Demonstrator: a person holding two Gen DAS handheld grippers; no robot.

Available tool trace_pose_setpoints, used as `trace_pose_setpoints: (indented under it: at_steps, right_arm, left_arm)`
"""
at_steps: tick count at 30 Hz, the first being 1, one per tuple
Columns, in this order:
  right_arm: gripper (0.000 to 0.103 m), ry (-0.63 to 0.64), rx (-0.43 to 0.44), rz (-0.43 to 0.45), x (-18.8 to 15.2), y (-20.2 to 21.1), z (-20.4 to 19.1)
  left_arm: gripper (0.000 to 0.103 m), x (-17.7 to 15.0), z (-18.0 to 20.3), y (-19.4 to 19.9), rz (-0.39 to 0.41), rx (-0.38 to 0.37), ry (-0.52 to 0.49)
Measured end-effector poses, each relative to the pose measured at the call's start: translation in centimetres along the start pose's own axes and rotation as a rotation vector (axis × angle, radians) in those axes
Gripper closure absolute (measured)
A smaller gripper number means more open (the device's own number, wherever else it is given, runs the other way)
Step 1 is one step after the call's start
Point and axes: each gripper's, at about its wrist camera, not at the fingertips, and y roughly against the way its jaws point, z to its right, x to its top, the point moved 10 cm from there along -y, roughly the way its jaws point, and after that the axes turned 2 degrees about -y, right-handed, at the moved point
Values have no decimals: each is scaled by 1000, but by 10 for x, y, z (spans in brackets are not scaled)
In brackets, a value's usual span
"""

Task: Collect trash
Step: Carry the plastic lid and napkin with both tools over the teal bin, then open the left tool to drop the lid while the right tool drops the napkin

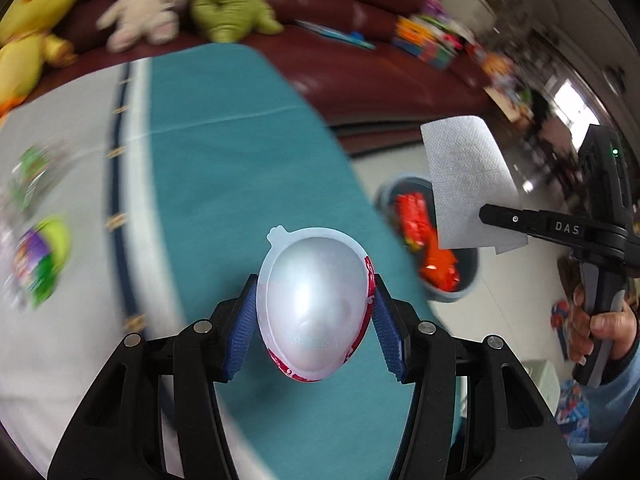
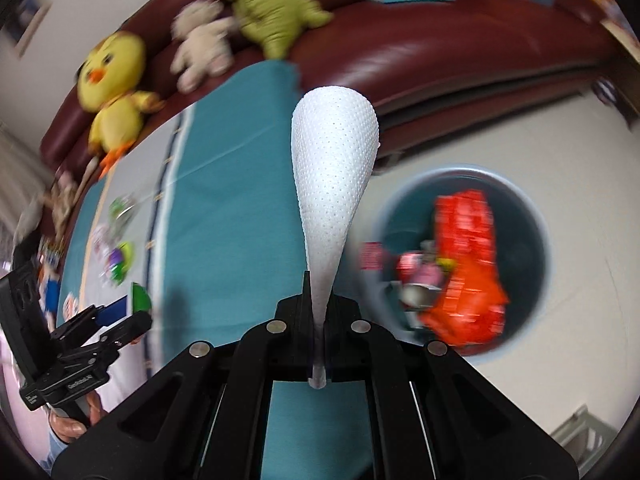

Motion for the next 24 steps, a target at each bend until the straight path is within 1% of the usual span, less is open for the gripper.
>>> trace_pose_setpoints:
  at_steps: [2, 5, 8, 11, 13, 17, 18, 19, 20, 21, 22, 24]
  right_arm:
    - [99, -49, -24, 5, 1, 6, 36]
    - [99, -94, -46, -4, -1, 7, 76]
    - [99, -133, -42, -17, -5, 4, 106]
    - [99, -159, -28, -30, -5, -3, 124]
    - [96, -171, -20, -41, -5, -10, 134]
    - [95, -193, -3, -78, -9, -29, 148]
    - [94, -194, -1, -85, -10, -34, 149]
    - [91, -195, 4, -96, -11, -38, 150]
    - [75, -199, 10, -109, -14, -45, 153]
    - [54, -202, 16, -116, -15, -48, 154]
    - [50, -205, 21, -119, -16, -51, 155]
    - [49, -208, 17, -120, -17, -55, 161]
  left_arm:
    - [48, 10, 27, -17, -19, -17, -45]
    - [48, 20, 54, -36, -39, -33, -87]
    - [48, 27, 80, -57, -65, -39, -116]
    - [48, 33, 98, -74, -89, -36, -134]
    - [48, 37, 108, -84, -105, -32, -145]
    - [48, 39, 114, -99, -131, -18, -153]
    - [48, 40, 115, -102, -136, -16, -152]
    - [48, 40, 115, -104, -142, -16, -152]
    - [48, 40, 115, -107, -148, -14, -152]
    - [48, 40, 116, -110, -155, -9, -154]
    - [48, 40, 117, -112, -159, -6, -157]
    - [48, 39, 120, -116, -169, -3, -163]
